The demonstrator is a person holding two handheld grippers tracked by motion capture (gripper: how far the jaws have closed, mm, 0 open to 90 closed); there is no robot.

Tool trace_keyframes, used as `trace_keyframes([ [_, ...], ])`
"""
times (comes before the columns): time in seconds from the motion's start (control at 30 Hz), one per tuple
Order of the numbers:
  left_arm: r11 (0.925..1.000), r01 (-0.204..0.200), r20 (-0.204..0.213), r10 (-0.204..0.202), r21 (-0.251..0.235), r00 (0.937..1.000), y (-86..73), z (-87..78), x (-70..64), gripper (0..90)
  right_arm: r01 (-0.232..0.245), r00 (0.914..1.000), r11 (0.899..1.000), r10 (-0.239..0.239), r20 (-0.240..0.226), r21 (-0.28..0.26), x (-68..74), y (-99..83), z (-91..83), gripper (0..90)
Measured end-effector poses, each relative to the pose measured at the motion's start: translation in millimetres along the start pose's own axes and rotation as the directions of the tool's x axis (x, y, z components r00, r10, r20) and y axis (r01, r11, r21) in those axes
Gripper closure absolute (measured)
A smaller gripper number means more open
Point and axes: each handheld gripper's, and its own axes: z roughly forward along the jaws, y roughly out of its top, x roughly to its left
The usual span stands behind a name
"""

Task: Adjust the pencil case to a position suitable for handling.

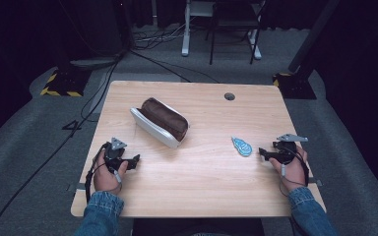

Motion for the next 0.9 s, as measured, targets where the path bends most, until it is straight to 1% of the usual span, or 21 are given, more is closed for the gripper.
trace_keyframes([
  [0.1,1.0,0.001,0.001,-0.001,0.0,1.0,0.0,0.0,0.1,23.0,0.011,0.9999,1.0,-0.011,-0.013,-0.009,-0.7,0.0,-0.3,33.4],
  [0.2,1.0,0.0,0.006,0.0,0.003,1.0,0.3,0.0,0.4,22.7,0.001,0.9995,1.0,-0.001,-0.033,0.006,-0.9,1.9,-1.7,37.0],
  [0.27,1.0,0.0,0.006,0.0,0.003,1.0,0.3,0.1,0.4,22.5,-0.017,0.9987,1.0,0.017,-0.049,0.002,-0.7,3.9,-2.9,37.4],
  [0.37,1.0,-0.001,0.006,0.001,0.002,1.0,0.4,0.2,0.4,22.5,-0.021,0.9979,1.0,0.02,-0.062,-0.008,1.7,10.2,-6.9,37.1],
  [0.4,1.0,-0.001,0.006,0.001,0.003,1.0,0.4,0.3,0.4,22.5,-0.024,0.9975,1.0,0.023,-0.067,-0.015,3.4,12.9,-8.4,37.1],
  [0.5,1.0,-0.001,0.006,0.001,0.002,1.0,0.4,0.3,0.4,22.5,-0.035,0.9938,0.999,0.033,-0.106,-0.018,11.7,23.7,-12.1,34.9],
  [0.53,1.0,-0.001,0.006,0.001,0.003,1.0,0.4,0.3,0.4,22.5,-0.031,0.9928,0.999,0.029,-0.116,-0.018,15.0,27.4,-12.4,34.6],
  [0.57,1.0,-0.001,0.006,0.001,0.003,1.0,0.4,0.3,0.4,22.5,-0.031,0.9928,0.999,0.029,-0.116,-0.018,15.0,27.4,-12.4,34.6],
  [0.6,1.0,-0.001,0.006,0.001,0.003,1.0,0.4,0.3,0.4,22.5,-0.017,0.9926,1.0,0.015,-0.12,-0.017,19.1,31.5,-12.3,34.1],
  [0.63,1.0,-0.002,0.006,0.001,0.002,1.0,0.4,0.3,0.4,22.5,0.021,0.9918,0.999,-0.024,-0.126,-0.025,30.3,40.4,-10.8,33.0],
  [0.77,1.0,-0.004,0.009,0.004,0.003,0.9999,0.3,0.1,0.4,22.5,0.049,0.9804,0.998,-0.055,-0.189,-0.037,51.3,57.0,-4.5,31.2],
  [0.8,1.0,-0.004,0.008,0.004,0.001,1.0,0.2,0.2,0.3,22.4,0.063,0.9767,0.997,-0.07,-0.203,-0.038,57.9,62.5,-2.4,30.3],
  [0.83,1.0,-0.004,0.008,0.004,0.001,1.0,0.2,0.2,0.3,22.4,0.063,0.9767,0.997,-0.07,-0.203,-0.038,57.9,62.5,-2.4,30.3],
  [0.9,1.0,-0.004,0.009,0.004,0.002,1.0,0.1,0.0,0.2,22.4,0.083,0.9693,0.996,-0.091,-0.229,-0.043,70.0,72.3,0.3,29.7],
])
